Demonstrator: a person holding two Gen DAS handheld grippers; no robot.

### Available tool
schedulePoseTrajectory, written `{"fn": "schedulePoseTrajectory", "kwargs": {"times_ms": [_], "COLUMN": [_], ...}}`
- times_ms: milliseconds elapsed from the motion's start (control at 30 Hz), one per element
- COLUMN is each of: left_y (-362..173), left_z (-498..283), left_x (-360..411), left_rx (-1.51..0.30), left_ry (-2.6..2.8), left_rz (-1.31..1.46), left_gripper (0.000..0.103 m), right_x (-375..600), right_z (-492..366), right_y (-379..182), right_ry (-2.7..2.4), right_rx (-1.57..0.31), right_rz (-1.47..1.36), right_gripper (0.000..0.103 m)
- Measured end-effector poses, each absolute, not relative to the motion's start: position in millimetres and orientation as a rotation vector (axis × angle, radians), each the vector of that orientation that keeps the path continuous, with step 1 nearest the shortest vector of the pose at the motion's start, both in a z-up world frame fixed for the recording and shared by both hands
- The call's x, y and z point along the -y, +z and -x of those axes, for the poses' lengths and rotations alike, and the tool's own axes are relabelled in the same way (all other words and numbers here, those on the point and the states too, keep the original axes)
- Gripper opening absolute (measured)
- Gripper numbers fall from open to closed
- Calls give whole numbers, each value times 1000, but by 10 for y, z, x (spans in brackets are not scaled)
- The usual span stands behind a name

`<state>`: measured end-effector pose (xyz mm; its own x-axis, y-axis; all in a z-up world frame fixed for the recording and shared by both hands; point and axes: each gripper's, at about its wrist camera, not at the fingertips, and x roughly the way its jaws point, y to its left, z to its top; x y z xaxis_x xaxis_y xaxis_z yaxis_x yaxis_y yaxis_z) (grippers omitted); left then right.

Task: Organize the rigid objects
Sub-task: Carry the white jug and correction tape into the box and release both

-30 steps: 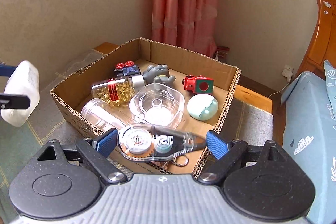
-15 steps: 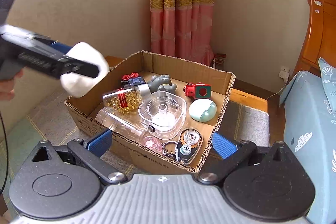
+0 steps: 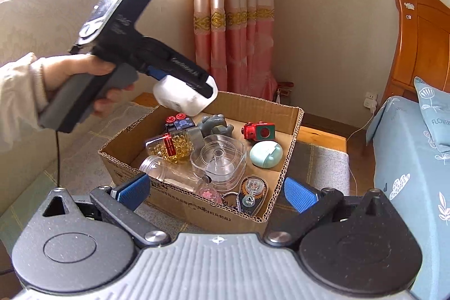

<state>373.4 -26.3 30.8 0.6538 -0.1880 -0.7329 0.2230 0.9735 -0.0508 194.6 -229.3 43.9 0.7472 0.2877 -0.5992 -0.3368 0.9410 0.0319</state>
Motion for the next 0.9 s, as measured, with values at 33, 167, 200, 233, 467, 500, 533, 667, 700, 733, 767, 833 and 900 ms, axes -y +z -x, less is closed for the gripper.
{"fn": "schedulePoseTrajectory", "kwargs": {"times_ms": [33,167,200,233,467,500,533,667,700,733,767,833,900], "left_y": [300,304,325,338,586,620,657,758,762,760,751,705,644], "left_z": [-3757,-3680,-3634,-3582,-3176,-3091,-2996,-2526,-2395,-2276,-2163,-1936,-1724], "left_x": [254,156,133,125,84,77,75,83,96,104,117,154,190], "left_rx": [-832,-821,-812,-804,-699,-683,-666,-606,-603,-614,-628,-655,-671], "left_ry": [-205,-186,-185,-179,-173,-179,-184,-183,-180,-173,-161,-138,-108], "left_rz": [-40,-6,-6,-12,-76,-81,-86,-100,-100,-102,-106,-113,-126], "left_gripper": [91,92,92,93,97,98,100,102,102,102,102,102,102], "right_x": [2296,2293,2290,2284,2161,2139,2119,2080,2078,2078,2080,2077,2064], "right_z": [-1934,-1876,-1871,-1869,-1842,-1828,-1813,-1770,-1762,-1751,-1733,-1679,-1609], "right_y": [444,441,433,429,454,463,474,487,483,478,468,443,421], "right_ry": [339,338,339,338,304,291,275,181,157,133,112,73,52], "right_rx": [-641,-641,-643,-645,-670,-673,-679,-721,-736,-752,-767,-783,-798], "right_rz": [80,88,88,86,75,78,80,62,52,40,22,-6,-34], "right_gripper": [103,103,103,103,103,103,103,103,103,103,103,103,103]}}
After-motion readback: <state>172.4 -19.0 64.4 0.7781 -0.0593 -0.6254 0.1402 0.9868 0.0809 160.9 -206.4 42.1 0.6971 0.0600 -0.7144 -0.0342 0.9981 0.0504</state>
